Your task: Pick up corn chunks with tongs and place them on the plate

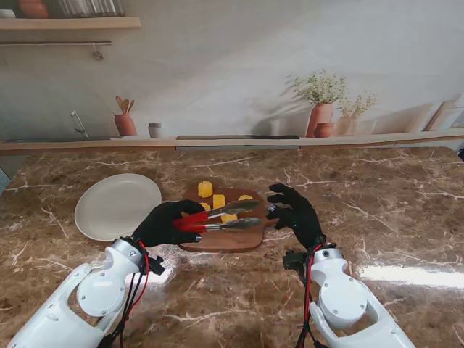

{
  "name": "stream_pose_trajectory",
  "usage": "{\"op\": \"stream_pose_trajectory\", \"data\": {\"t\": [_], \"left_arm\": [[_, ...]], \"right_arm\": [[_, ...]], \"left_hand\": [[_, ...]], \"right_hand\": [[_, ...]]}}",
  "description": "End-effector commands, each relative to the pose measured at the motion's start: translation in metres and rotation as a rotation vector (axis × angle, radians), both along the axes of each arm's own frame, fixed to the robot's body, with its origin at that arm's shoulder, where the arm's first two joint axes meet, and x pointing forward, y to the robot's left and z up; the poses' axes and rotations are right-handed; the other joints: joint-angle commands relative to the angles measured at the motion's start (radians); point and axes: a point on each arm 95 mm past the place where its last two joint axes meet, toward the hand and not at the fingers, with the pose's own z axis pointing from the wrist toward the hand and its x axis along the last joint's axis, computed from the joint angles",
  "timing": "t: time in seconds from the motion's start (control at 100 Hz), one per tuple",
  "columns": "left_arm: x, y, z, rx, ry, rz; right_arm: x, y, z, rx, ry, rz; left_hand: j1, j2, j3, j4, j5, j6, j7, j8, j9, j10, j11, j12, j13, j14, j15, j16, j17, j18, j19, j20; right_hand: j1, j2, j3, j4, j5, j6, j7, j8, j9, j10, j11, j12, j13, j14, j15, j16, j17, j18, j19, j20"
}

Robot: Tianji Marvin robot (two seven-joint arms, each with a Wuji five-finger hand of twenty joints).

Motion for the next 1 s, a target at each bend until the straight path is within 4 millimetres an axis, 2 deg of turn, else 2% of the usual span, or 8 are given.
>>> {"op": "stream_pose_trajectory", "data": {"t": [0.0,0.22,0.32,0.34,0.4,0.77,0.99], "left_arm": [[0.006,0.011,0.006,0.0,-0.004,0.027],[0.02,0.027,0.013,0.133,-0.048,0.06],[0.024,0.035,0.014,0.199,-0.054,0.075],[0.025,0.036,0.014,0.214,-0.057,0.078],[0.027,0.041,0.014,0.244,-0.053,0.085],[0.038,0.052,-0.004,0.371,-0.007,0.108],[0.042,0.049,-0.017,0.395,0.001,0.115]], "right_arm": [[-0.003,-0.007,-0.014,-0.026,0.043,-0.008],[-0.001,-0.011,-0.025,-0.062,0.067,-0.009],[-0.002,-0.012,-0.028,-0.073,0.07,-0.006],[-0.002,-0.013,-0.028,-0.078,0.07,-0.005],[-0.001,-0.013,-0.03,-0.091,0.07,-0.003],[-0.001,-0.013,-0.039,-0.086,0.091,0.004],[0.0,-0.015,-0.041,-0.08,0.098,0.003]], "left_hand": [[0.04,0.042,0.061,-0.005,0.048,-0.139,0.215,0.084,0.031,-0.035,0.024,0.019,0.029,-0.039,0.038,0.017,0.016,0.001,0.048,0.024],[0.023,0.041,0.086,-0.008,0.048,-0.131,0.205,0.073,0.026,-0.022,0.036,0.025,0.028,-0.041,0.05,0.024,0.016,-0.009,0.055,0.025],[-0.008,0.037,0.129,-0.013,0.054,-0.124,0.193,0.053,0.017,-0.011,0.05,0.012,0.028,-0.039,0.061,0.03,0.014,-0.012,0.064,0.029],[-0.015,0.034,0.131,-0.017,0.056,-0.125,0.191,0.05,0.022,-0.034,0.052,0.011,0.031,-0.042,0.064,0.032,0.018,-0.013,0.066,0.03],[-0.034,0.03,0.161,-0.027,0.064,-0.125,0.183,0.033,0.025,-0.039,0.051,0.008,0.033,-0.042,0.068,0.033,0.02,-0.015,0.068,0.03],[-0.051,0.031,0.191,-0.032,0.076,-0.109,0.153,-0.015,0.019,-0.032,0.053,0.0,0.041,-0.034,0.091,0.045,0.026,-0.018,0.089,0.047],[-0.037,0.04,0.173,-0.032,0.073,-0.087,0.107,-0.054,0.017,-0.037,0.056,0.006,0.04,-0.03,0.1,0.051,0.023,-0.017,0.097,0.061]], "right_hand": [[-0.039,0.007,-0.018,0.038,-0.042,0.0,-0.021,-0.014,-0.015,-0.029,-0.004,-0.013,-0.022,-0.03,-0.012,-0.02,-0.008,-0.038,-0.013,0.037],[-0.045,0.019,-0.01,0.041,-0.043,0.001,-0.023,-0.023,-0.019,-0.029,-0.002,-0.016,-0.038,-0.035,-0.017,-0.023,-0.035,-0.044,-0.034,0.045],[-0.049,0.026,-0.004,0.043,-0.04,0.001,-0.02,-0.025,-0.016,-0.028,0.002,-0.015,-0.046,-0.035,-0.016,-0.023,-0.057,-0.043,-0.053,0.047],[-0.051,0.027,-0.004,0.043,-0.04,0.0,-0.02,-0.025,-0.016,-0.029,0.002,-0.015,-0.048,-0.035,-0.016,-0.023,-0.061,-0.043,-0.057,0.048],[-0.053,0.032,0.001,0.044,-0.04,-0.001,-0.019,-0.026,-0.016,-0.029,0.003,-0.015,-0.052,-0.036,-0.016,-0.023,-0.069,-0.042,-0.066,0.05],[-0.073,0.06,0.017,0.047,-0.038,0.001,-0.015,-0.031,-0.014,-0.026,0.007,-0.009,-0.071,-0.036,-0.01,-0.021,-0.102,-0.041,-0.103,0.07],[-0.076,0.065,0.02,0.048,-0.034,-0.001,-0.012,-0.032,-0.008,-0.024,0.011,-0.005,-0.074,-0.036,-0.006,-0.019,-0.107,-0.04,-0.113,0.081]]}}
